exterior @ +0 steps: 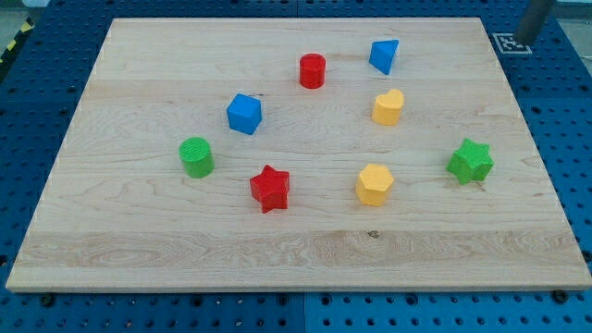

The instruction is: Slide the green circle to the center of the board

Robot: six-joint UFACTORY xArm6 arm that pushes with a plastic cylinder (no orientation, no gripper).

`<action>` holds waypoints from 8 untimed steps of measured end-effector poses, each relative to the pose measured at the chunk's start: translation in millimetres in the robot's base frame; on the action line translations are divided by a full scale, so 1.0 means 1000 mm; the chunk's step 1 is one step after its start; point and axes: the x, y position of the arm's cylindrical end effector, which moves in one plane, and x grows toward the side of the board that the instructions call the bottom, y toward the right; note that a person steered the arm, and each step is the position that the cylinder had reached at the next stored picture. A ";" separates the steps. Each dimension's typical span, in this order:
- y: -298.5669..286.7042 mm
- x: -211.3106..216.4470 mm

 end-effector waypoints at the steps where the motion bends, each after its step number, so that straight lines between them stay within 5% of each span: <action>1: 0.000 0.097; 3: -0.011 0.267; 4: -0.096 0.326; 7: -0.371 0.330; 8: -0.456 0.300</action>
